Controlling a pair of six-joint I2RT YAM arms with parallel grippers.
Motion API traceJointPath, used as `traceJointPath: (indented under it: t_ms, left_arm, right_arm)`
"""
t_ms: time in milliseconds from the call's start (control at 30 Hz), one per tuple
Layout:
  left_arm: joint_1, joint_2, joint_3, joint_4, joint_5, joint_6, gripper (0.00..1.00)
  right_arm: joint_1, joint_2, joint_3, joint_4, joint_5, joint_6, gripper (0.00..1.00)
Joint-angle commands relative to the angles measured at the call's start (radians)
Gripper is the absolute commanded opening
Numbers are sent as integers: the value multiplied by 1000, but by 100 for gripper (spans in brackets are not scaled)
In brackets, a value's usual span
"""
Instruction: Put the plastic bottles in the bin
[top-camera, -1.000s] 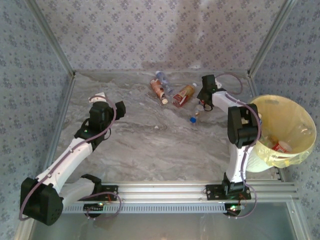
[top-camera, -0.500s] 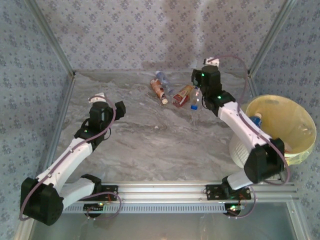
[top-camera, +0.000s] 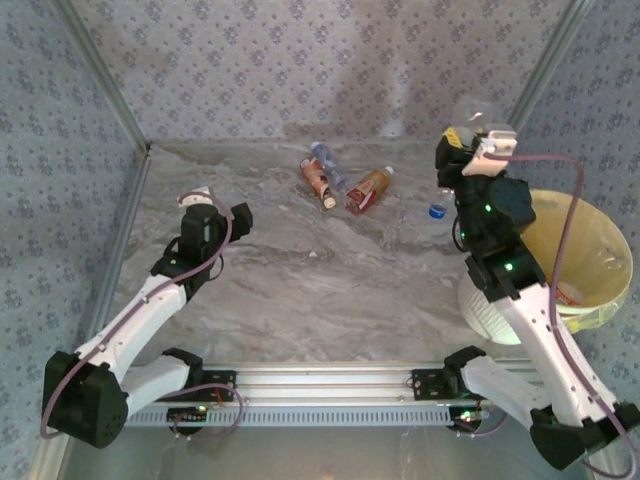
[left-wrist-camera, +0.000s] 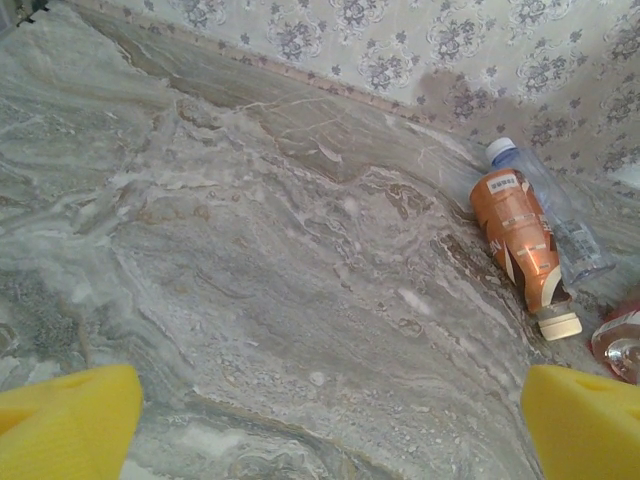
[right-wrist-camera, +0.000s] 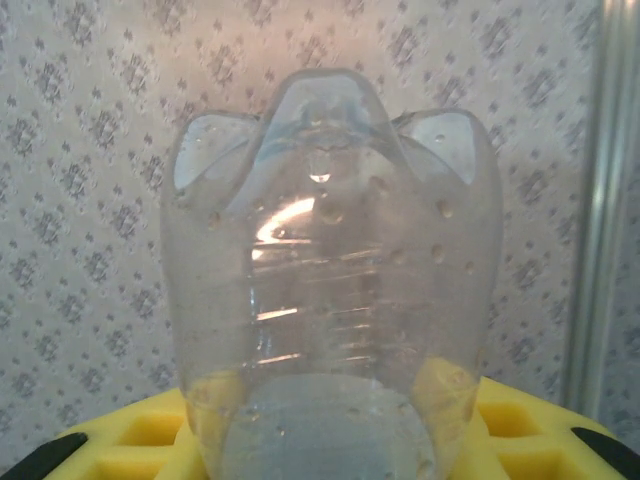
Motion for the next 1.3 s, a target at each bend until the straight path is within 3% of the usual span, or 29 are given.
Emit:
traceJointPath:
  t_ms: [0, 167, 300, 500, 833, 1100, 1267]
  left_arm:
    - [5, 0, -4, 38, 31, -21, 98]
    - [5, -11, -10, 20, 22, -25, 98]
    - [5, -14, -14, 21, 19, -36, 98]
    - [6, -3, -4, 27, 31, -42, 98]
    - [5, 52, 37, 38, 60, -44, 98]
    - [5, 88, 53, 43, 69, -40, 98]
    - [5, 102, 64, 44, 78, -40, 98]
  right_arm:
    - [-7, -59, -13, 29, 68, -93, 41]
    - [-9, -154, 1, 68, 214, -182, 41]
    - [-31, -197, -45, 164, 362, -361, 41]
    - [-170, -212, -125, 175, 390, -412, 43]
    - [-499, -239, -219, 64, 229, -210, 45]
    - [-565, -295, -400, 64, 178, -97, 48]
    - [-583, -294, -448, -72, 176, 95, 49]
